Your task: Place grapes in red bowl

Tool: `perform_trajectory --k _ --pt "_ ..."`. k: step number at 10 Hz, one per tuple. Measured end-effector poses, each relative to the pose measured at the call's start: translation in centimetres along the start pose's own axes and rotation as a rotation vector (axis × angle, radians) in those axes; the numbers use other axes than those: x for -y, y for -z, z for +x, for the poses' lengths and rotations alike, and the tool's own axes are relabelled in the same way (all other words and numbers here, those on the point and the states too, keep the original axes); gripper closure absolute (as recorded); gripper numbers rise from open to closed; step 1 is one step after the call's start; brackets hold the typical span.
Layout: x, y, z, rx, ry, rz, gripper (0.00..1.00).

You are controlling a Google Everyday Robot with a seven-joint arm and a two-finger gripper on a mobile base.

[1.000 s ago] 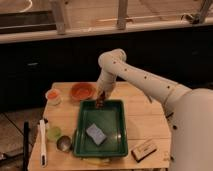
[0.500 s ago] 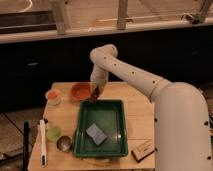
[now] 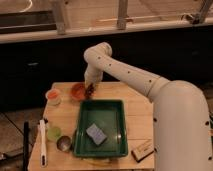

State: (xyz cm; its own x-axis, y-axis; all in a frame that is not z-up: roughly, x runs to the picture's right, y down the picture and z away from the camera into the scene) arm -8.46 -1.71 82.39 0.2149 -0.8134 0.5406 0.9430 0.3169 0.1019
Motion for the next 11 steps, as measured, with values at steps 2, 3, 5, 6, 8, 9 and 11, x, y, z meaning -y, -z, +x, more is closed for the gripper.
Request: perform_trajectory --k 2,3,5,6,8,9,11 --pt "0.8 -0.2 0.5 -0.025 -0.011 0.025 1.00" --pt "1.2 -0.4 0.7 -0.031 -0.015 0.041 1.00" --pt "1.7 -0.8 0.9 -0.029 -0.023 0.067 1.00" --pt "2.1 -1.2 0.9 -0.023 -0.028 0.089 1.00" --pt "2.4 -1.5 0.9 -0.019 -0.030 0.105 1.00" --pt "2.5 -1.6 0.9 -0.015 -0.032 0.114 1.00" --pt "2.7 -1.9 1.0 -0.010 -0.036 0.127 1.00"
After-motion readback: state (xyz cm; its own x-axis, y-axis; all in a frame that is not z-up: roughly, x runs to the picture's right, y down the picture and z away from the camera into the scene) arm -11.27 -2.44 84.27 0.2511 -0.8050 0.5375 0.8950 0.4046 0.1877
